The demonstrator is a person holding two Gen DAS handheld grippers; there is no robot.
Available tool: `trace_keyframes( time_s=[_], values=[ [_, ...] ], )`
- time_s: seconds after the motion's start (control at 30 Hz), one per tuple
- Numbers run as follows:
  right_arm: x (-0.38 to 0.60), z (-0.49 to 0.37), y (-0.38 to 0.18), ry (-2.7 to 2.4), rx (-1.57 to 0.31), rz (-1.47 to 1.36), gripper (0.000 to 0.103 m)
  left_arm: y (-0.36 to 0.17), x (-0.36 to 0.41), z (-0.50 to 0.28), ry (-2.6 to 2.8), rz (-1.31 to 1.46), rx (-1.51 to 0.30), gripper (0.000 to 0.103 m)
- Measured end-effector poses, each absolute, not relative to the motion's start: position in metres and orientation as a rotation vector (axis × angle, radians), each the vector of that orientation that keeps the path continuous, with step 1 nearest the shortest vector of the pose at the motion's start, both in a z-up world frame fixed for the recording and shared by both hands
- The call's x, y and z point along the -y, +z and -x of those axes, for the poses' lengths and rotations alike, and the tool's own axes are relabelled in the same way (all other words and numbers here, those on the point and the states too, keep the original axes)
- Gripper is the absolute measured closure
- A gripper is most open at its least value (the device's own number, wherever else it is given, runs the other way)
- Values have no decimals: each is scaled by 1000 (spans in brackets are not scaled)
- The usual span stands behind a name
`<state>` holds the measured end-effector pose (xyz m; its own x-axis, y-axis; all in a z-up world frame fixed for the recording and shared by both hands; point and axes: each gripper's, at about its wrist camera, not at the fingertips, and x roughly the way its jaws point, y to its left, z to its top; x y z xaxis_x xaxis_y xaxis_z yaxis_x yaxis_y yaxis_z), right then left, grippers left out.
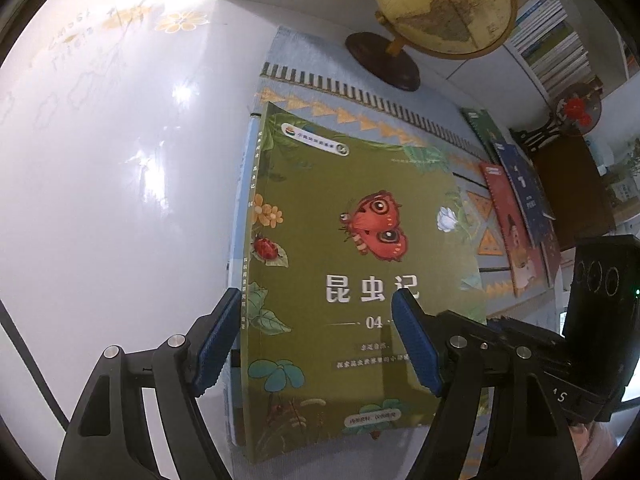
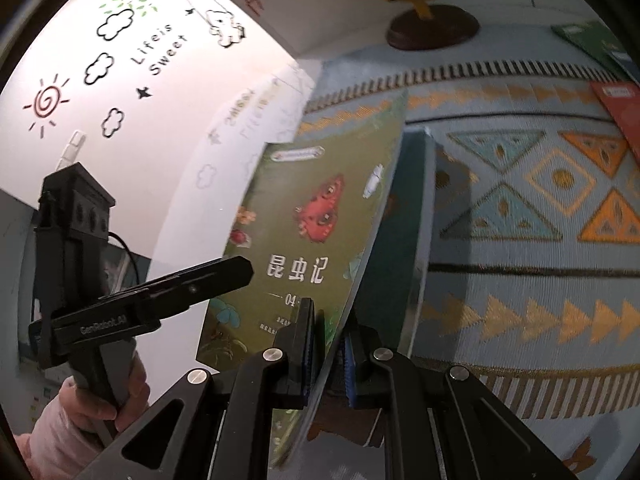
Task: Organize books
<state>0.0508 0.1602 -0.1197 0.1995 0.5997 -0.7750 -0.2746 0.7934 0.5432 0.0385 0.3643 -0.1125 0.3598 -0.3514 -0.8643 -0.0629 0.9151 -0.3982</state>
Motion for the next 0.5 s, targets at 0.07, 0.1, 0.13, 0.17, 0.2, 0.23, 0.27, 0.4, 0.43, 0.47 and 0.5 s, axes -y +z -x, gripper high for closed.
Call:
trace_keyframes(
  time_s=[0.07,0.1,0.13,0.17,0.2,0.23,0.27,0.4,0.43,0.47,0.5],
  values=[
    [-158,-52,-123,615,-1238,-339,90,-113,-365,-39,-194,405,-1193,30],
    [-156,-53,-125,609,-1245,-354,89,-113,-366,-39,-194,406,-1195,30],
    [-156,-56,-128,603,-1259,-364,89,-114,-365,-40,-194,405,-1196,30],
    [-154,-53,-130,598,-1266,-369,88,-114,-364,-40,-191,402,-1195,29],
    [-153,-54,-132,592,-1273,-370,88,-114,-364,-40,-186,396,-1195,27],
    [-152,-54,-133,593,-1270,-378,88,-113,-362,-40,-181,387,-1194,27],
    [-151,-53,-133,592,-1269,-382,87,-113,-360,-40,-175,376,-1196,27],
    [-151,-54,-133,588,-1291,-392,82,-115,-359,-41,-125,334,-1226,27],
    [-149,-55,-132,584,-1322,-401,81,-116,-359,-41,-122,335,-1240,27],
    [-147,-55,-131,577,-1344,-400,79,-117,-360,-41,-119,339,-1245,27],
    [-143,-56,-129,561,-1363,-385,78,-116,-361,-40,-110,343,-1245,27]
  ],
)
